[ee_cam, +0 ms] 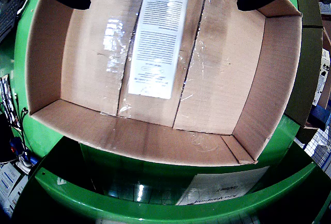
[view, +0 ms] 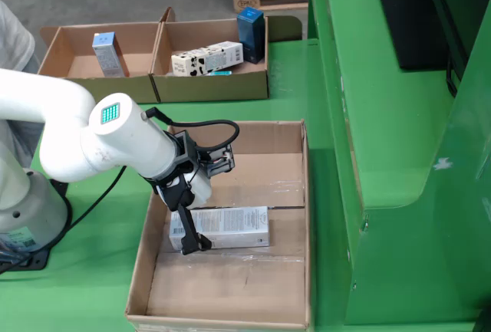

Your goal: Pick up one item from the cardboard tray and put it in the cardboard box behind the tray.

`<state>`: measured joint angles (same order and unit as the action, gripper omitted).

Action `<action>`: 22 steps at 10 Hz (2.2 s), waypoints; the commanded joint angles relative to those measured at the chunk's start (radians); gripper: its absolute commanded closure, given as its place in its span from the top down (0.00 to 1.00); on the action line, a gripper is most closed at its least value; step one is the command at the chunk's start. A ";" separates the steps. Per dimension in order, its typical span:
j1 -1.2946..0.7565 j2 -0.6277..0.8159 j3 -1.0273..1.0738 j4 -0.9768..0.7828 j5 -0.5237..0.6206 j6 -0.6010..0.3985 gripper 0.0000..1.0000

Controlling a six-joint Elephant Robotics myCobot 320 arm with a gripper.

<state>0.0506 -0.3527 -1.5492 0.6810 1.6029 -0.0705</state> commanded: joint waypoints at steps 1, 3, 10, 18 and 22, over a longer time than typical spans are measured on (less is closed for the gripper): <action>0.008 0.023 -0.042 0.143 0.017 -0.008 1.00; 0.010 -0.003 -0.035 0.167 0.018 -0.005 1.00; 0.025 -0.166 0.099 0.159 0.009 0.011 1.00; 0.019 -0.298 0.212 0.132 0.016 0.027 1.00; 0.018 -0.386 0.277 0.117 0.016 0.031 1.00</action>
<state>0.0689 -0.7224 -1.3345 0.7915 1.6137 -0.0443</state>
